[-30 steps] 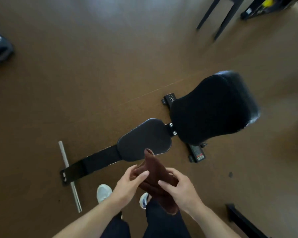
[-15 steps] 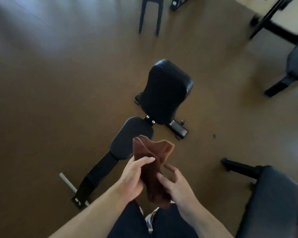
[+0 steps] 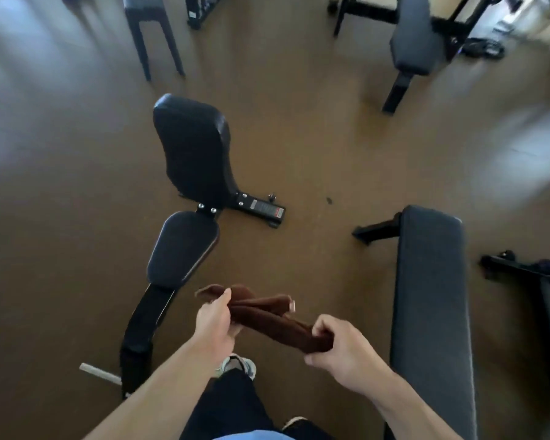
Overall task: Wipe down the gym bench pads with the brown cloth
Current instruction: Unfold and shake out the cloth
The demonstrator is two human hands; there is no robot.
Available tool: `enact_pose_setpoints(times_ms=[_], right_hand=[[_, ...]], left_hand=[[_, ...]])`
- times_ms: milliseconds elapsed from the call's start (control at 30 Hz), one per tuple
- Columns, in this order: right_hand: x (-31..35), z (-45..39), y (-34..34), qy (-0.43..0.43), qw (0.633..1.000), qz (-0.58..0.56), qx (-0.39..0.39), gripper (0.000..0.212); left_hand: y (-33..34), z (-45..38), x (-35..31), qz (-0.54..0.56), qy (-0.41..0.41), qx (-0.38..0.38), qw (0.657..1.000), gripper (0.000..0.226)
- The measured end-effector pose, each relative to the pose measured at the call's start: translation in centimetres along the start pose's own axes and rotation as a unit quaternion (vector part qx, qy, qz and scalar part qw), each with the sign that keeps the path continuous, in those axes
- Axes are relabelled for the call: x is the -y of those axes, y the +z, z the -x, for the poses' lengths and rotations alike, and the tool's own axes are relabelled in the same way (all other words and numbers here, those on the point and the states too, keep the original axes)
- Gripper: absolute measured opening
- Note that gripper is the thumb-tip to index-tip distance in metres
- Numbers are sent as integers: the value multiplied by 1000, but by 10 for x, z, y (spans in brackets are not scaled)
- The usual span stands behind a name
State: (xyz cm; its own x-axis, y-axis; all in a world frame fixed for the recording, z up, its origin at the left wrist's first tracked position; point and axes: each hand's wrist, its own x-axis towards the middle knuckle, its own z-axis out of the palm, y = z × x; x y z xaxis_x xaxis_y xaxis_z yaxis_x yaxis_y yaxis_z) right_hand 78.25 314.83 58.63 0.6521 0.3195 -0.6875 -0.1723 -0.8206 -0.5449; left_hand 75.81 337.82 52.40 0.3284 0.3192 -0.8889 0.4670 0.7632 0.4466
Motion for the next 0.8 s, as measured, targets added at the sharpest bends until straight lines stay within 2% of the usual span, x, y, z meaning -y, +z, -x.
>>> enact_pose_setpoints(times_ms=[167, 233, 300, 367, 433, 467, 500, 533, 633, 733, 800], right_hand=[[-78, 81, -3, -14, 979, -58, -194, 30], [-100, 109, 0, -40, 966, -62, -247, 34], [-116, 134, 4, -69, 957, -46, -278, 36], [-127, 157, 9, -75, 952, -36, -294, 41], [-137, 177, 14, -52, 953, -53, -295, 56], [-144, 186, 18, -42, 949, -67, -305, 61], [-150, 194, 23, -34, 943, -86, -321, 63], [-156, 203, 29, -26, 934, -107, -339, 62], [-167, 232, 46, -10, 900, -120, -419, 67], [-173, 260, 65, 43, 847, -191, -495, 74], [-179, 274, 85, 86, 817, -240, -518, 64]], left_hand=[[17, 35, 81, -105, -33, 32, 993, 37], [25, 56, 110, -245, -3, 51, 968, 63], [34, 86, 134, -437, 78, 103, 890, 80], [46, 117, 155, -560, 164, 219, 782, 79], [61, 149, 171, -624, 211, 375, 652, 73], [67, 161, 179, -634, 220, 439, 597, 67], [72, 172, 187, -636, 220, 484, 559, 60], [77, 180, 195, -636, 211, 508, 541, 50], [84, 192, 218, -625, 174, 551, 524, 27], [80, 195, 233, -595, 99, 580, 547, 21], [72, 194, 243, -583, 89, 604, 535, 18]])
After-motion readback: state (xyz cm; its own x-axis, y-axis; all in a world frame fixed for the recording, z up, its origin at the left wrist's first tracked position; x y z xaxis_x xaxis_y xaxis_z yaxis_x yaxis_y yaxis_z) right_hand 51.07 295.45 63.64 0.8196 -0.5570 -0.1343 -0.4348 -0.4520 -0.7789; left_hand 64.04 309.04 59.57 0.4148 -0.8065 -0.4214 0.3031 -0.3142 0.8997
